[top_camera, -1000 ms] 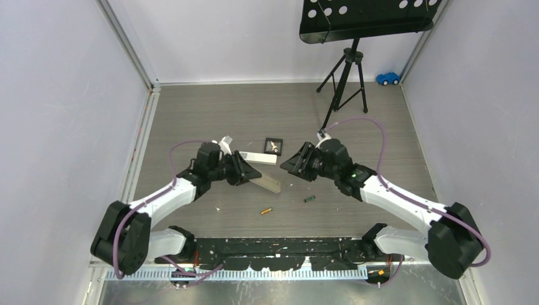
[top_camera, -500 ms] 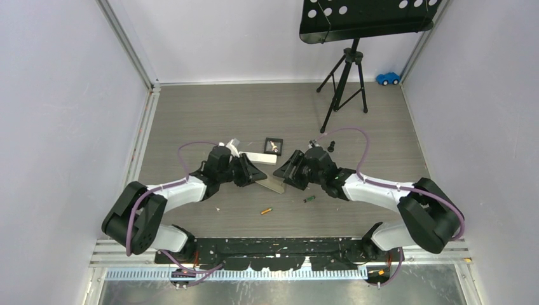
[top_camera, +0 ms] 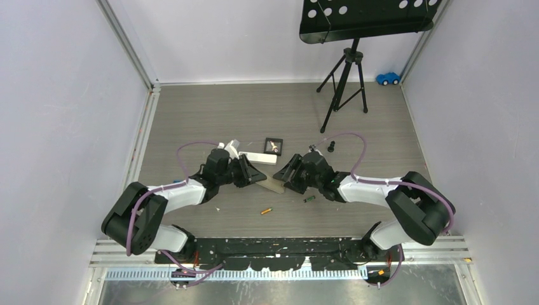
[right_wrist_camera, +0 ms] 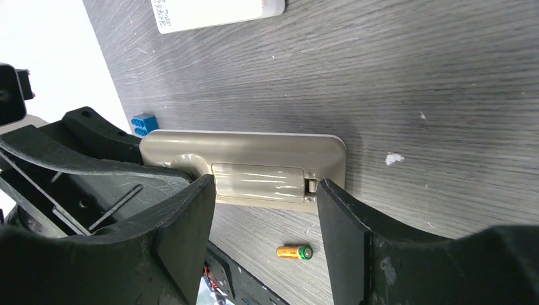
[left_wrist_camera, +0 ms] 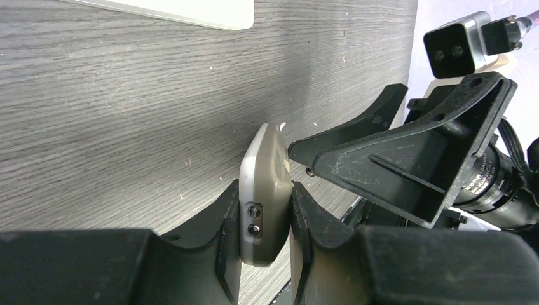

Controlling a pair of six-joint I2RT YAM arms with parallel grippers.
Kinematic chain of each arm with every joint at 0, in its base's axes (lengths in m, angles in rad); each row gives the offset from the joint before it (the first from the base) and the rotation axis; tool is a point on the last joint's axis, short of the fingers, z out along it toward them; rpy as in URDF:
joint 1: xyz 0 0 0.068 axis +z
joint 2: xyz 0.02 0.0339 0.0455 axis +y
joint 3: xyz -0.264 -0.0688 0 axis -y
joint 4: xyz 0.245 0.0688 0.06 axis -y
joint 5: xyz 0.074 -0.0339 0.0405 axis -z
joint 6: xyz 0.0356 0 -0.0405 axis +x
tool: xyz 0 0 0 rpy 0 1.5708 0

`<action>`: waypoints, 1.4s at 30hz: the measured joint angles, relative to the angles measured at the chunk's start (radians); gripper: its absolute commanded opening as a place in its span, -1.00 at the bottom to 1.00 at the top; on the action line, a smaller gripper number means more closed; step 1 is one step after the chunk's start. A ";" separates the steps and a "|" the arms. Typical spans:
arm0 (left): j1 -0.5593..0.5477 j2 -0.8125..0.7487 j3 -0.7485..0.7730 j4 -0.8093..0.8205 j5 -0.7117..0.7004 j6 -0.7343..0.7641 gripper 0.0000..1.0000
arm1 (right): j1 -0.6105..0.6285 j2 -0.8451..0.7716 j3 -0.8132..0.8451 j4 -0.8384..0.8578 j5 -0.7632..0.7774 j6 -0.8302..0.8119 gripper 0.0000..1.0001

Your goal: Load the batteries into the remote control

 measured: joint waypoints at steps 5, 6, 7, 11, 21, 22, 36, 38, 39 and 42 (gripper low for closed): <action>0.000 0.000 -0.004 0.008 0.000 0.003 -1.00 | 0.000 0.002 -0.022 0.015 0.000 0.014 0.33; 0.000 0.000 -0.004 0.008 0.000 0.003 -1.00 | 0.000 0.002 -0.025 0.020 -0.001 0.017 0.33; 0.000 0.000 -0.004 0.008 0.000 0.003 -1.00 | 0.000 0.003 -0.029 0.029 -0.001 0.021 0.33; 0.000 0.000 -0.004 0.010 0.000 0.005 -1.00 | 0.000 0.009 -0.036 0.053 -0.001 0.028 0.21; 0.001 0.000 -0.008 0.019 -0.004 0.005 -1.00 | -0.002 0.029 -0.041 0.079 -0.001 0.025 -0.20; 0.001 0.000 -0.008 0.019 -0.004 0.005 -1.00 | -0.002 0.030 -0.041 0.081 -0.001 0.025 -0.21; 0.002 0.000 -0.008 0.021 -0.005 0.005 -1.00 | -0.002 0.037 -0.035 0.096 0.000 0.023 0.04; 0.005 0.001 -0.008 0.023 -0.005 0.005 -1.00 | -0.002 0.043 -0.035 0.108 0.000 0.023 0.04; 0.006 0.001 -0.008 0.023 -0.005 0.005 -1.00 | -0.003 0.048 -0.035 0.117 0.000 0.023 0.04; 0.012 0.003 -0.008 0.027 -0.009 0.005 -1.00 | -0.006 0.061 -0.035 0.142 -0.002 0.026 0.07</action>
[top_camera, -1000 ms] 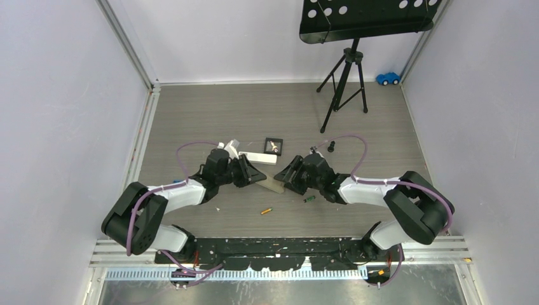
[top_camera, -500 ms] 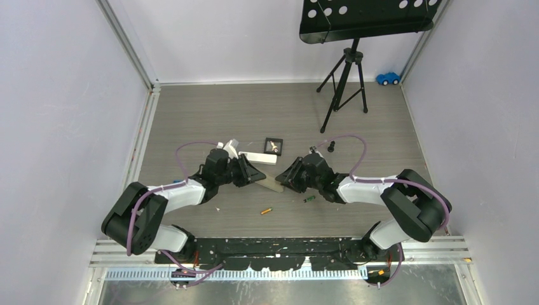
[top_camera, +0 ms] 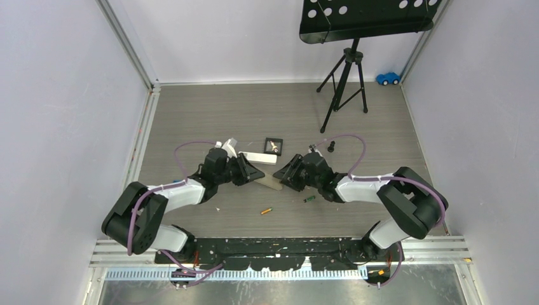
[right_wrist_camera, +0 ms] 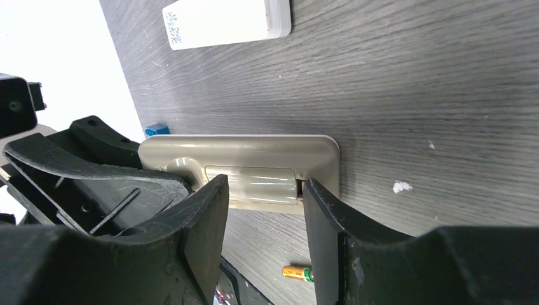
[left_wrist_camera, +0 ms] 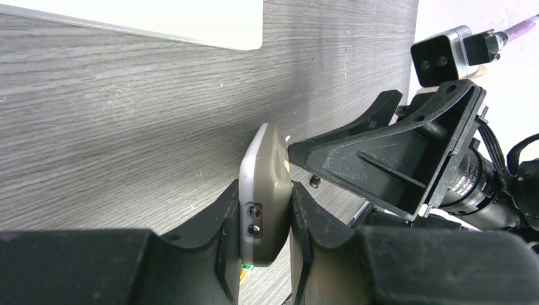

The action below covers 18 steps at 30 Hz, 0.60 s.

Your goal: Load the batteries into the remote control

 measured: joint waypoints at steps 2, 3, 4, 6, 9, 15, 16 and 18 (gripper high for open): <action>0.003 0.002 0.000 0.003 -0.002 0.000 -1.00 | -0.002 0.009 0.000 0.017 -0.002 0.006 0.09; 0.005 0.003 0.001 0.003 -0.001 0.000 -1.00 | -0.003 0.013 0.000 0.026 -0.002 0.010 0.10; 0.007 0.006 0.004 0.002 0.000 0.002 -1.00 | -0.003 0.014 -0.001 0.032 -0.002 0.013 0.11; 0.010 0.016 0.019 -0.007 0.009 0.014 -1.00 | -0.006 0.019 -0.013 0.066 -0.003 0.023 0.11; 0.018 0.041 0.057 -0.034 0.031 0.045 -1.00 | -0.017 0.032 -0.043 0.145 -0.009 0.041 0.11; 0.035 0.092 0.139 -0.105 0.065 0.097 -1.00 | -0.044 0.091 -0.104 0.357 -0.038 0.093 0.11; 0.039 0.097 0.145 -0.109 0.068 0.101 -1.00 | -0.048 0.105 -0.109 0.390 -0.043 0.101 0.11; 0.045 0.103 0.151 -0.111 0.069 0.103 -1.00 | -0.055 0.129 -0.117 0.444 -0.052 0.115 0.10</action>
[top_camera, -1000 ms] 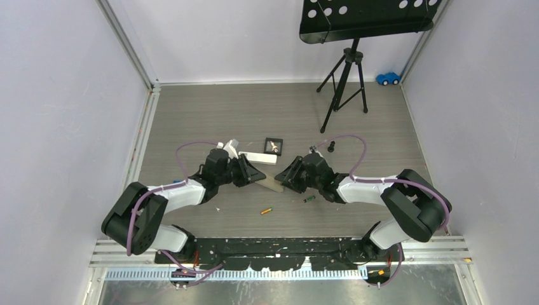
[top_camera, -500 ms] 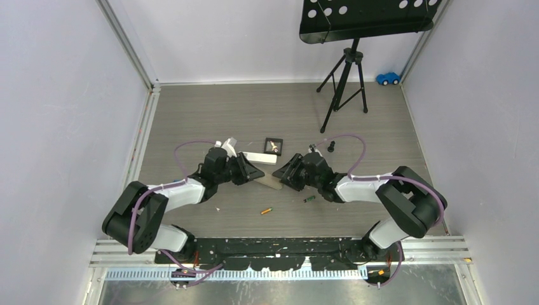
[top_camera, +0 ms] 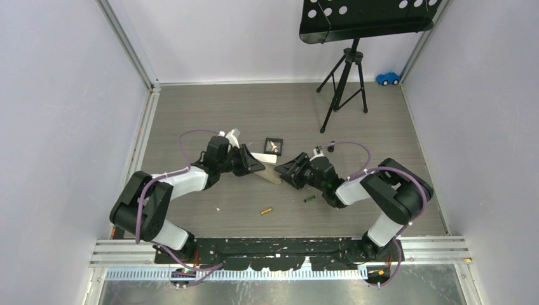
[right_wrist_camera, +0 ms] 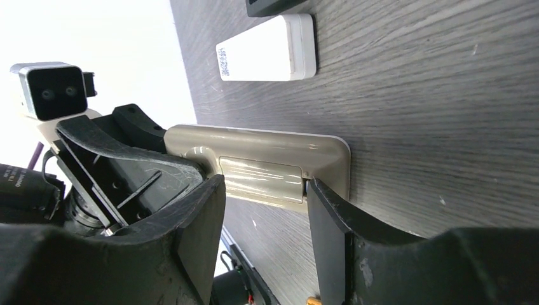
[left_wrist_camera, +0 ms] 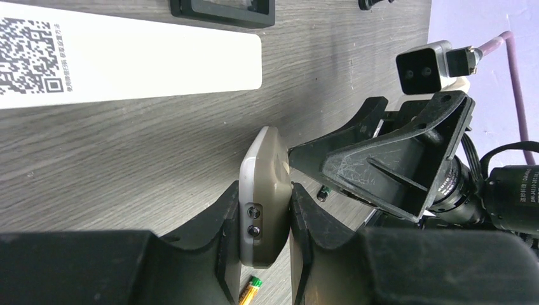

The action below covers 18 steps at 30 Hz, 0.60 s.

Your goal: Load the batteries into the remote control

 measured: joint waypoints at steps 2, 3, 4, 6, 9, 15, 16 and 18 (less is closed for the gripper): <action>0.005 0.005 0.008 -0.003 0.000 0.002 -1.00 | -0.005 0.030 -0.008 0.065 -0.007 0.012 0.09; 0.006 0.005 0.009 -0.004 -0.001 0.002 -1.00 | -0.007 0.041 -0.010 0.087 -0.008 0.015 0.08; 0.008 0.005 0.011 -0.006 -0.002 0.003 -1.00 | -0.008 0.055 -0.013 0.116 -0.011 0.018 0.08; 0.010 0.005 0.013 -0.008 -0.004 0.003 -1.00 | -0.010 0.082 -0.020 0.173 -0.015 0.023 0.07; 0.012 0.005 0.019 -0.012 -0.014 0.004 -1.00 | -0.015 0.123 -0.025 0.251 -0.023 0.028 0.04; 0.014 0.012 0.057 -0.072 -0.026 0.003 -1.00 | -0.018 0.158 -0.017 0.333 -0.048 0.056 0.02; 0.000 0.024 0.061 -0.084 -0.004 -0.011 -1.00 | -0.009 0.159 0.008 0.368 -0.087 0.069 0.02; -0.017 0.035 0.062 -0.097 0.025 -0.028 -1.00 | 0.013 0.156 0.056 0.368 -0.119 0.048 0.01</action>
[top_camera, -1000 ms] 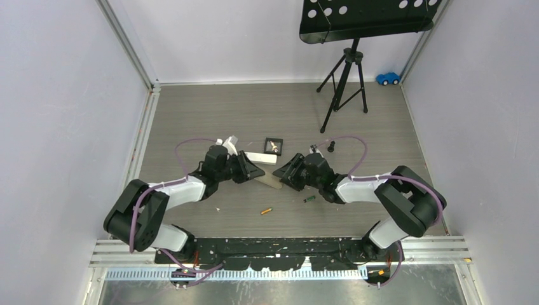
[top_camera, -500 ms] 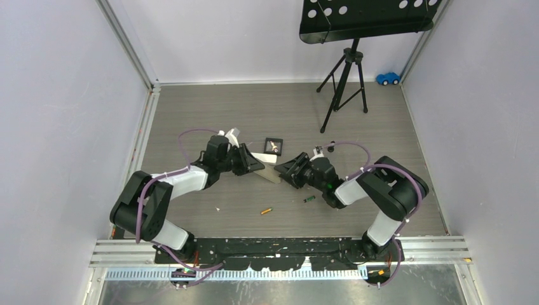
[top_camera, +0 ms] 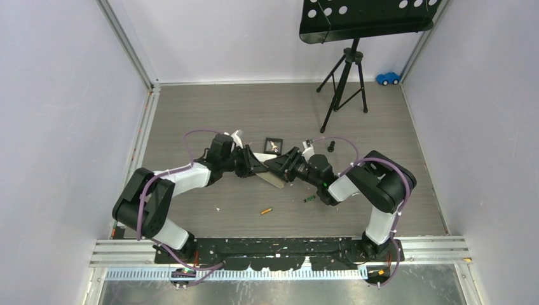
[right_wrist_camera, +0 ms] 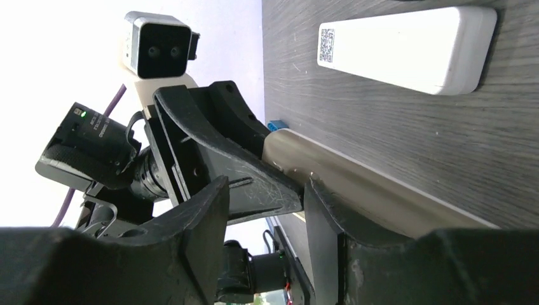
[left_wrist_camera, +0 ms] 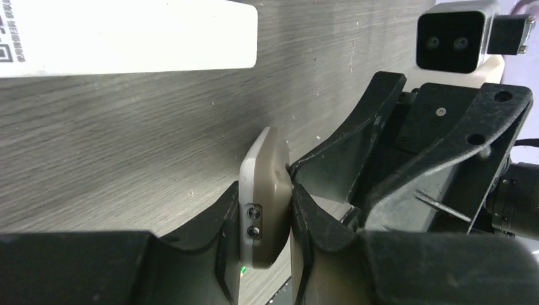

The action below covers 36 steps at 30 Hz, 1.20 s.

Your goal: Load the batteries into the remote control

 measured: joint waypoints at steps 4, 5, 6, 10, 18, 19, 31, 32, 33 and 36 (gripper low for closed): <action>0.004 -0.003 0.005 -0.039 0.017 -0.023 -1.00 | -0.005 0.000 0.001 -0.011 -0.034 0.003 -0.03; 0.004 -0.005 0.006 -0.050 0.017 -0.026 -1.00 | -0.005 -0.004 0.001 -0.023 -0.037 0.003 -0.04; 0.003 -0.010 0.008 -0.063 0.014 -0.029 -1.00 | -0.005 -0.011 0.001 -0.040 -0.039 0.002 -0.04; -0.011 -0.044 0.011 -0.119 -0.002 -0.030 -1.00 | 0.009 -0.099 0.000 -0.182 -0.032 -0.032 -0.04; -0.039 -0.081 0.001 -0.153 -0.027 -0.026 -1.00 | 0.035 -0.445 0.010 -0.633 0.103 -0.164 0.20; -0.040 -0.089 -0.004 -0.153 -0.032 -0.026 -1.00 | 0.036 -0.468 0.011 -0.659 0.114 -0.170 0.21; -0.040 -0.204 -0.111 -0.086 -0.105 -0.023 -1.00 | 0.085 -0.555 0.012 -0.947 0.169 -0.202 0.09; -0.040 -0.204 -0.113 -0.080 -0.105 -0.023 -1.00 | 0.094 -0.544 0.014 -0.953 0.169 -0.201 0.08; -0.040 -0.204 -0.116 -0.074 -0.105 -0.023 -1.00 | 0.103 -0.526 0.016 -0.956 0.168 -0.199 0.07; -0.040 -0.204 -0.124 -0.059 -0.104 -0.023 -1.00 | 0.116 -0.470 0.019 -0.960 0.165 -0.190 0.02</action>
